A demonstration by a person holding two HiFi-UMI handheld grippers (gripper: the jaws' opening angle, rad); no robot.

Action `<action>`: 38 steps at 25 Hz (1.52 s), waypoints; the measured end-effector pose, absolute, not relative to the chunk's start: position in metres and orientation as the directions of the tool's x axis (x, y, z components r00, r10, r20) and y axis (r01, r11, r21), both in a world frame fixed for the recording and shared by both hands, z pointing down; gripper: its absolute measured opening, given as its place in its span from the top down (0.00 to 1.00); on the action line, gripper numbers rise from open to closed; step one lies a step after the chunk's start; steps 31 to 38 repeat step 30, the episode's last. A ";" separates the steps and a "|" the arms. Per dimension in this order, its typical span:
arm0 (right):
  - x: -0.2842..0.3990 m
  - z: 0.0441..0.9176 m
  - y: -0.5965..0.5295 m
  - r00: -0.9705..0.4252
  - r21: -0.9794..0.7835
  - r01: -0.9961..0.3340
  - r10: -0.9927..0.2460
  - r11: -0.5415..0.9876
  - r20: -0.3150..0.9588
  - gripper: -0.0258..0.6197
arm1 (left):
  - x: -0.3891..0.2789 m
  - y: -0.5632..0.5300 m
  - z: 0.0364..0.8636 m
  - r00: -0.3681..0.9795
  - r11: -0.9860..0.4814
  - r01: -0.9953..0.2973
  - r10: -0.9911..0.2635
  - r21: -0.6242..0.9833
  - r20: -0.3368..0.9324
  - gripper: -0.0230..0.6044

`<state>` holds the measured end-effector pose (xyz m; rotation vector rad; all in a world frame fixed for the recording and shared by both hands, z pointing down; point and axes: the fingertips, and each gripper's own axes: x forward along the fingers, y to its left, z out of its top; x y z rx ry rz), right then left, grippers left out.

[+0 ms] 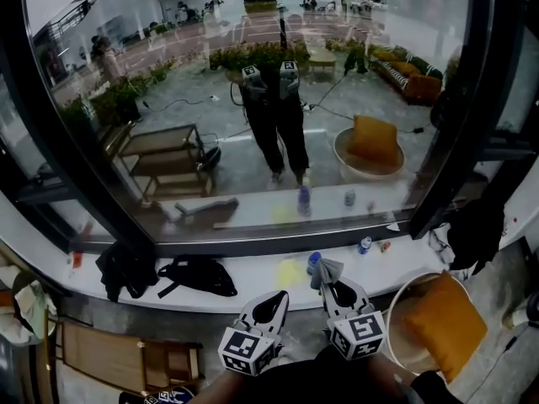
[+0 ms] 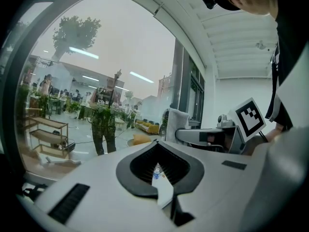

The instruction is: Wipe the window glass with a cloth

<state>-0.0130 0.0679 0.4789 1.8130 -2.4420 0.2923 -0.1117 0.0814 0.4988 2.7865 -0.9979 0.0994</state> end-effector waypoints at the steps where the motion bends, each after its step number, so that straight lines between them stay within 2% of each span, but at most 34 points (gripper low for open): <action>1: -0.013 0.479 0.068 -0.294 -0.102 -0.955 -0.938 0.280 0.182 0.89 | -0.111 0.082 0.499 0.773 -0.759 -0.635 -0.623 0.145 0.122 0.95; 38: -0.015 0.483 0.077 -0.296 -0.098 -0.955 -0.933 0.281 0.203 0.89 | -0.109 0.093 0.500 0.781 -0.767 -0.625 -0.614 0.145 0.117 0.95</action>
